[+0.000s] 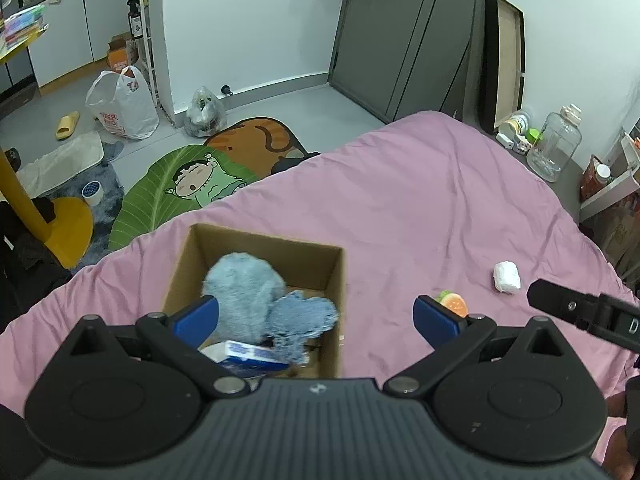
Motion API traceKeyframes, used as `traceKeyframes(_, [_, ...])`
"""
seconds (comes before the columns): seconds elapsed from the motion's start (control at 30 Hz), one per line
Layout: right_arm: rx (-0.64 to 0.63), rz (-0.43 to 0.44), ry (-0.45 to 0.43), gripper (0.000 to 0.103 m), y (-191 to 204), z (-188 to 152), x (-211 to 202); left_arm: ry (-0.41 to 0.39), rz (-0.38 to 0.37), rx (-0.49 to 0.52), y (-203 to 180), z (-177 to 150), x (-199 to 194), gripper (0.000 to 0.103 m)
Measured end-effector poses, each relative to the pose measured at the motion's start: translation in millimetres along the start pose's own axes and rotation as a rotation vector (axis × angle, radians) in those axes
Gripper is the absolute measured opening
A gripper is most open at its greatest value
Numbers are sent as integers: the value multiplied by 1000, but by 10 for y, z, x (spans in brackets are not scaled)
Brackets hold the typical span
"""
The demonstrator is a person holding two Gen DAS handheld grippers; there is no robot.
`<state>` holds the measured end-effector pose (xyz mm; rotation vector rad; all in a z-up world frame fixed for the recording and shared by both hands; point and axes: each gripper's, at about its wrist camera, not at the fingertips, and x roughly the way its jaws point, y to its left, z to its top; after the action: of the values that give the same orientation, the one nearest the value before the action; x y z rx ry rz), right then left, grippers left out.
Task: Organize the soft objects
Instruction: 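Withdraw both grippers toward the burger plush and the white tissue wad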
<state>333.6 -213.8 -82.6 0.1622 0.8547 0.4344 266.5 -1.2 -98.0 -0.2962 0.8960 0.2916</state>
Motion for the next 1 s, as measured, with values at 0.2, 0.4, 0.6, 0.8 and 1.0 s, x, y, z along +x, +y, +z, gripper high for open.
traceKeyframes(0.2, [52, -24, -20, 96, -276, 127, -20, 0, -10, 6, -281, 40, 56, 102])
traceKeyframes(0.4, [130, -34, -24, 96, -594, 249, 58, 3, -16, 33, -565, 77, 179, 102])
traceKeyframes(0.6, [180, -50, -29, 96, -869, 359, 143, 16, -39, 41, -811, 64, 373, 100])
traceKeyframes(0.8, [208, -59, -34, 96, -1127, 253, 317, 17, -42, 80, -1037, 4, 581, 100])
traceKeyframes(1.0, [235, -54, -42, 96, -1322, 193, 433, 19, -23, 112, -1190, -127, 856, 100])
